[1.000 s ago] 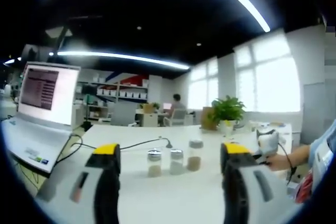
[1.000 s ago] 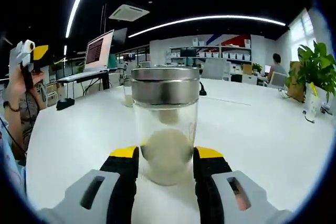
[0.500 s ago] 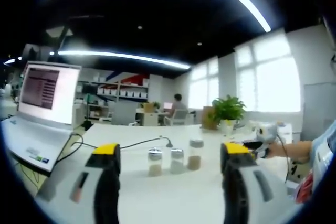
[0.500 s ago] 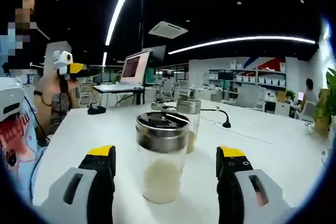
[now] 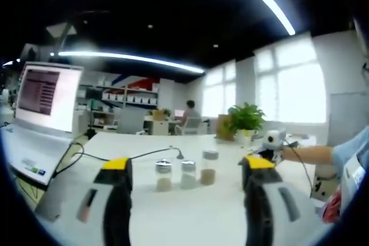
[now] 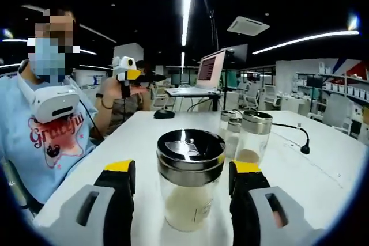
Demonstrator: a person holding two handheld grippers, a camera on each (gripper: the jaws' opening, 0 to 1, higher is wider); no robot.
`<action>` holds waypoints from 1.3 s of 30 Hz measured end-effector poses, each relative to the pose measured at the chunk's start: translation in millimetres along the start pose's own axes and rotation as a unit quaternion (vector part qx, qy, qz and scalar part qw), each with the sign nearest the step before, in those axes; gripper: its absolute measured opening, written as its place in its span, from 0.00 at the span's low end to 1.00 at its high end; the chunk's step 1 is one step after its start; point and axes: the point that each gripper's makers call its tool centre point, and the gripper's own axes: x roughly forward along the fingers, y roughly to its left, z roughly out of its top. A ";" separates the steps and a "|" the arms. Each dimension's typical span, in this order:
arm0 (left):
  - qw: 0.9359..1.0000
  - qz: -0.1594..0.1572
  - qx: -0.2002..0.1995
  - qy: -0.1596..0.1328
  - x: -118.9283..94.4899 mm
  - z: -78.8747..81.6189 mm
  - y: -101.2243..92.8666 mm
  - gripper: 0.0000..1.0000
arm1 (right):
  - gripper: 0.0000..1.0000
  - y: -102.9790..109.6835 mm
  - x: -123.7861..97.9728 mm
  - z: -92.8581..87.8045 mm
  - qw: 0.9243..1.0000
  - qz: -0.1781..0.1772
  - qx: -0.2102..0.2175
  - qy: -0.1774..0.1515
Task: Rotate the seasoning bottle until the label or dispensing opening points toward the visible target arrow and the bottle remains upright within the marked orientation range
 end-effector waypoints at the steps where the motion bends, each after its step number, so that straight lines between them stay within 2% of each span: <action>1: 1.000 0.000 0.000 -0.002 -0.3 0.5 0.3 0.83 | 0.61 0.0 0.6 1.0 1.000 0.005 0.001 -0.004; 4: 1.000 -0.005 -0.003 -0.018 -1.0 6.5 -1.4 0.83 | 0.56 -4.4 4.1 5.5 1.000 0.014 0.004 -0.017; 8: 1.000 -0.009 -0.009 -0.022 -0.9 7.6 -3.2 0.83 | 0.45 -6.2 8.3 7.9 0.999 0.028 0.009 -0.024; 16: 1.000 -0.007 -0.013 -0.010 1.9 1.6 -2.3 0.83 | 0.45 -9.9 8.5 7.3 1.000 0.017 0.005 -0.021; 18: 1.000 0.001 -0.021 -0.008 1.6 -0.6 0.5 0.82 | 0.45 -13.9 10.4 7.0 1.000 -0.005 0.012 -0.011; 20: 1.000 0.018 -0.024 -0.010 0.3 -0.6 6.9 0.82 | 0.44 -13.3 9.7 5.8 1.000 -0.009 0.012 -0.005; 24: 0.999 0.018 -0.031 -0.015 -2.6 1.9 10.4 0.82 | 0.44 -13.4 8.9 4.9 1.000 -0.024 0.015 0.003; 28: 0.999 0.022 -0.033 -0.021 -4.0 4.2 11.8 0.82 | 0.44 -16.8 6.9 3.1 0.997 -0.065 0.025 0.012; 31: 0.999 0.022 -0.037 -0.021 -4.3 3.8 12.2 0.82 | 0.44 -21.1 7.2 1.4 0.991 -0.127 0.044 0.028; 33: 0.999 0.023 -0.034 -0.020 -3.8 3.3 12.4 0.81 | 0.44 -25.0 7.7 -0.8 0.980 -0.183 0.069 0.044; 34: 0.999 0.022 -0.034 -0.019 -3.7 2.7 12.3 0.81 | 0.44 -26.0 7.8 -1.0 0.976 -0.203 0.066 0.050; 35: 0.999 0.022 -0.035 -0.017 -3.6 1.8 12.0 0.82 | 0.44 -26.0 7.1 -1.5 0.973 -0.216 0.062 0.059; 39: 0.999 0.022 -0.036 -0.016 -4.4 1.3 11.7 0.82 | 0.44 -27.8 3.4 -2.5 0.958 -0.269 0.082 0.062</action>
